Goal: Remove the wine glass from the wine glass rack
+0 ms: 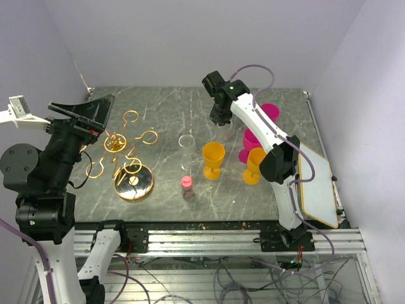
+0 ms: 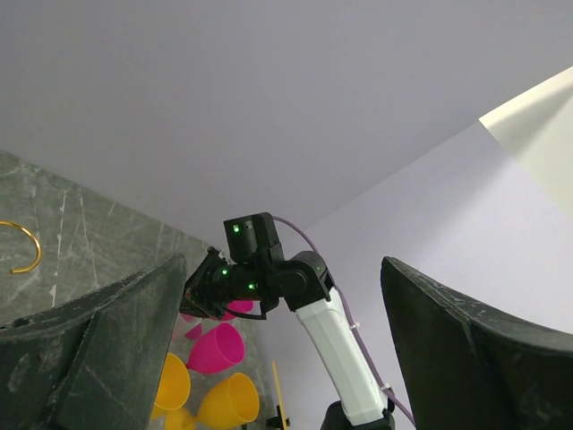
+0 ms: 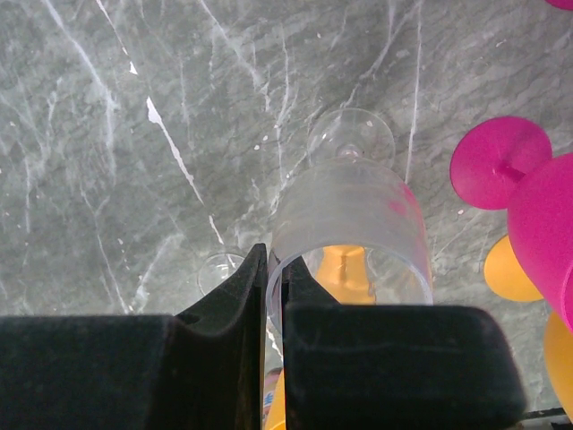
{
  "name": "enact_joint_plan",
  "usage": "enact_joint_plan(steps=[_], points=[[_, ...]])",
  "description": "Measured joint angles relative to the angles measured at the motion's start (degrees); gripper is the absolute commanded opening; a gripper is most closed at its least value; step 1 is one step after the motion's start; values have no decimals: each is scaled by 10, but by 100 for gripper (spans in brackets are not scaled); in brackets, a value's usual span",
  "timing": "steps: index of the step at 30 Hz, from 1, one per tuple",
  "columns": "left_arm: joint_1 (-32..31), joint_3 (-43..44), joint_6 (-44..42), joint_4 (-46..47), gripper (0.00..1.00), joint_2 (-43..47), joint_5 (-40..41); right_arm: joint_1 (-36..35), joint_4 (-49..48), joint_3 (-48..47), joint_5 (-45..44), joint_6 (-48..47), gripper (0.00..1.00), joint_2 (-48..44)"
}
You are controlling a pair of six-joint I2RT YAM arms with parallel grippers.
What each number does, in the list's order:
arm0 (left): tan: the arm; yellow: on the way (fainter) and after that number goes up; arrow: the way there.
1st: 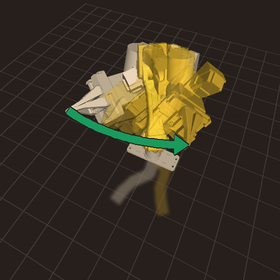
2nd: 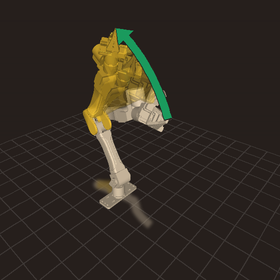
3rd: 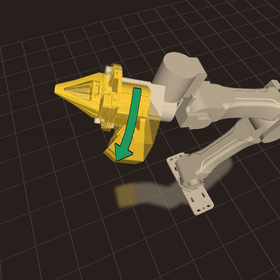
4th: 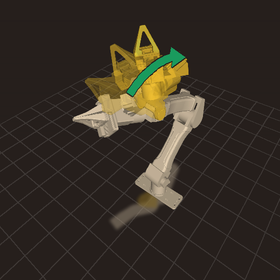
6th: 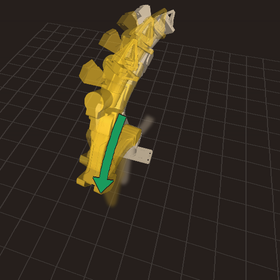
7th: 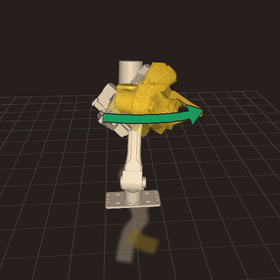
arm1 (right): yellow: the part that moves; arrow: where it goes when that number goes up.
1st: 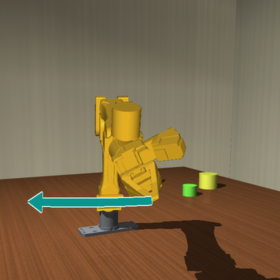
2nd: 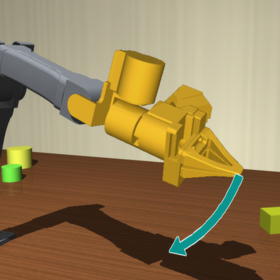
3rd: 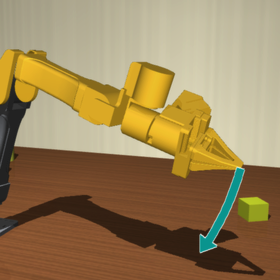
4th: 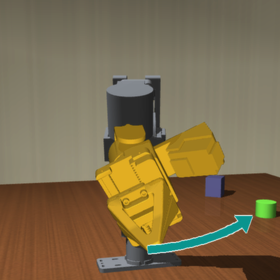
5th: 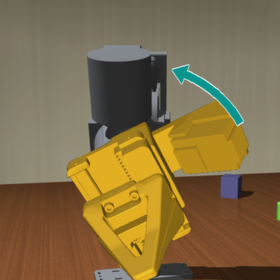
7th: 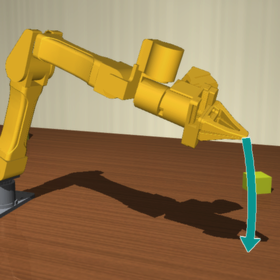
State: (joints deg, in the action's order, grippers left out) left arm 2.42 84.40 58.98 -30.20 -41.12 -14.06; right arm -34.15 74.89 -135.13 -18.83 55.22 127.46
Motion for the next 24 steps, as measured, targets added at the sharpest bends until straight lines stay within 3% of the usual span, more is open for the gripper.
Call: enact_joint_plan(steps=[2, 5, 10, 13, 17, 24], points=[[0, 3, -1, -1, 100, 0, 0, 1, 0, 3, 1, 1, 2, 2], [0, 4, -1, -1, 100, 0, 0, 2, -1, 6, 1, 3, 16, 5], [0, 4, -3, -2, 100, 0, 2, 2, -1, 6, -1, 4, 64, 5], [0, 4, -6, -5, 100, 0, 3, 2, 0, 6, -3, 3, 82, 5], [0, 7, -14, -16, 100, 0, 6, 2, 3, 6, -7, 2, 99, -9], [0, 50, -63, -54, 100, -12, 12, 2, 3, 7, -13, -17, 99, -99]])
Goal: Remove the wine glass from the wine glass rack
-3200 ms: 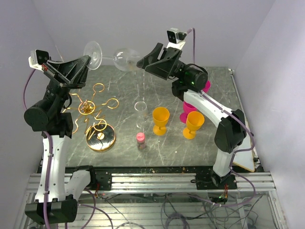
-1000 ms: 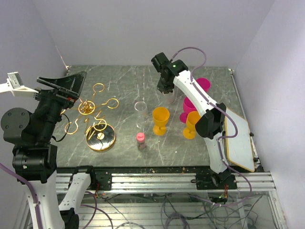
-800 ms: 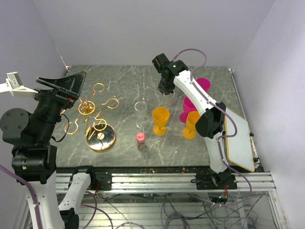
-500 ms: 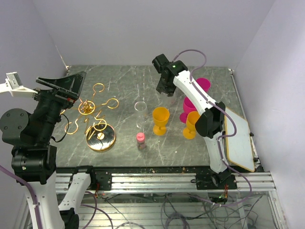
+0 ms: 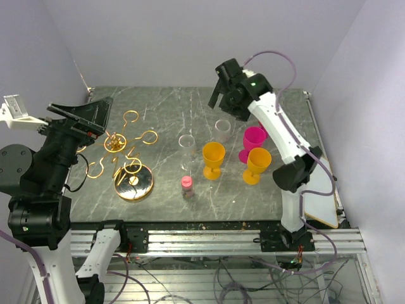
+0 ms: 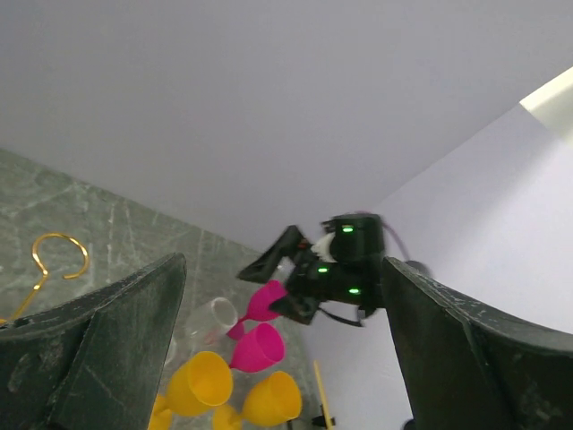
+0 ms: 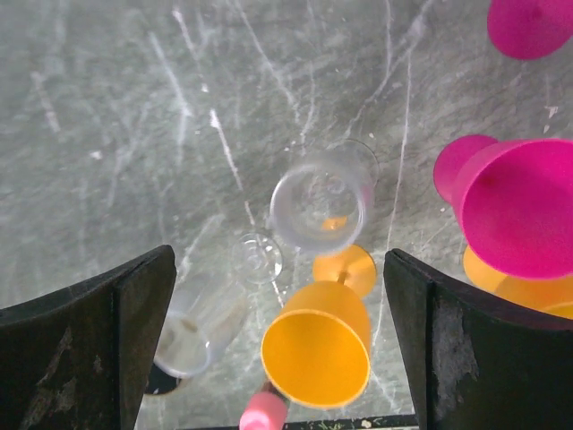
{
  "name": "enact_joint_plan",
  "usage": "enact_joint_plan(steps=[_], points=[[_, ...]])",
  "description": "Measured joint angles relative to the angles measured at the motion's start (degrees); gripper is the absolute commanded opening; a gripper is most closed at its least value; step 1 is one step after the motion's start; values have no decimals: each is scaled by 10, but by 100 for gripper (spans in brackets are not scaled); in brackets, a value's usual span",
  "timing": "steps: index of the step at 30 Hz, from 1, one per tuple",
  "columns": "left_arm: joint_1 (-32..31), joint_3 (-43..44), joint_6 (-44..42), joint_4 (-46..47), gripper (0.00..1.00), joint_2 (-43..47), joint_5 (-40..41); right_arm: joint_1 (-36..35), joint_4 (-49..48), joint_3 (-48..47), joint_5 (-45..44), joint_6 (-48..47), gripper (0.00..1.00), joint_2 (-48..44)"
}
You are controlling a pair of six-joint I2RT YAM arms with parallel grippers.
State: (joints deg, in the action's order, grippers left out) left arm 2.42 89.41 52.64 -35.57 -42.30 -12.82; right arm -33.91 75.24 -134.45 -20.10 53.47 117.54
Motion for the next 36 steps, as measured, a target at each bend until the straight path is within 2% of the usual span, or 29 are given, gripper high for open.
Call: enact_joint_plan(steps=[4, 8, 12, 20, 25, 30, 36], points=[[-1, 23, -48, -16, 100, -7, 2, 0, -9, 5, 4, -24, 98, -64], [-31, 52, -116, -42, 100, -18, 27, 0, -33, 54, 1, -63, 100, -144], [-87, 105, -193, -89, 100, -37, 71, 1, -95, 152, 37, -171, 100, -244], [-150, 174, -304, -119, 100, -42, 159, 1, -189, 315, 76, -284, 100, -458], [-154, 174, -331, -124, 100, -32, 195, 1, -246, 389, 87, -326, 100, -594], [-154, 165, -334, -121, 100, -23, 211, 1, -288, 396, 74, -363, 100, -685], [-154, 139, -332, -110, 100, -11, 225, 0, -313, 381, 54, -394, 100, -704]])
